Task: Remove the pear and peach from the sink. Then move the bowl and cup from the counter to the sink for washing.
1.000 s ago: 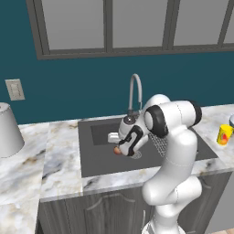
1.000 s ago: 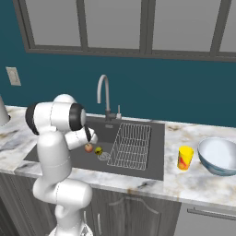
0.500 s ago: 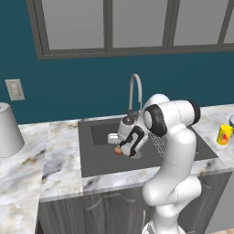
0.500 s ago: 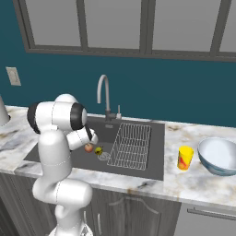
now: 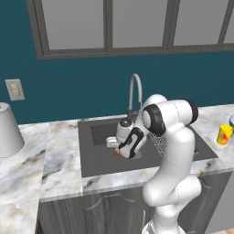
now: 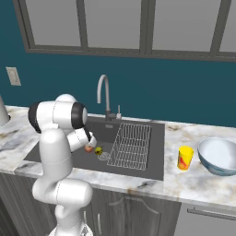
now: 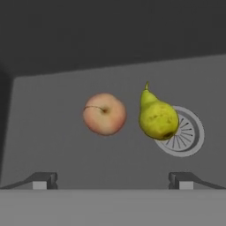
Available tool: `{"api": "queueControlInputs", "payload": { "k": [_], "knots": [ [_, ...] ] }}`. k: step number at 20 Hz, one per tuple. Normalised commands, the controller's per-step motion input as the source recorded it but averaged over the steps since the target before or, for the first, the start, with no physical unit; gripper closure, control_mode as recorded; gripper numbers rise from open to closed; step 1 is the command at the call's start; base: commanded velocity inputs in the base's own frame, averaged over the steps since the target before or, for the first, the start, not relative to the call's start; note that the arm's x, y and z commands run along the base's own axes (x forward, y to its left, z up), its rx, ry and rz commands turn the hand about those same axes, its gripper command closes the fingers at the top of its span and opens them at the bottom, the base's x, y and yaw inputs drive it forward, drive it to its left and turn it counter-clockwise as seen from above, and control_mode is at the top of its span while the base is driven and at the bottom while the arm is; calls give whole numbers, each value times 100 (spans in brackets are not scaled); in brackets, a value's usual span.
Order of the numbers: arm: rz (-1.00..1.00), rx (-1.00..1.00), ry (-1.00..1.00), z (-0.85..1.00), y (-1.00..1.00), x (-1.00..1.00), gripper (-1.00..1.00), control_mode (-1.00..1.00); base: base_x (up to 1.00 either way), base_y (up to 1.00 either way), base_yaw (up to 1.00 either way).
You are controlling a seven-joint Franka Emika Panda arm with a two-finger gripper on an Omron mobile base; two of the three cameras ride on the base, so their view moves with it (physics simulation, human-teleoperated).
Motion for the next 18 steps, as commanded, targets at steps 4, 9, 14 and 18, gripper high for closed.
{"api": "queueControlInputs", "payload": {
  "k": [4, 9, 14, 18],
  "knots": [
    [2, 0, 10, -8, 1, 1, -100, -100, 0, 0, 0],
    [6, -1, -1, -5, 0, 6, -100, -100, 0, 0, 0],
    [6, -1, -1, -4, 0, 12, -100, -100, 0, 0, 0],
    [5, 0, 0, -4, 0, 12, -100, -100, 0, 0, 0]
  ]
}}
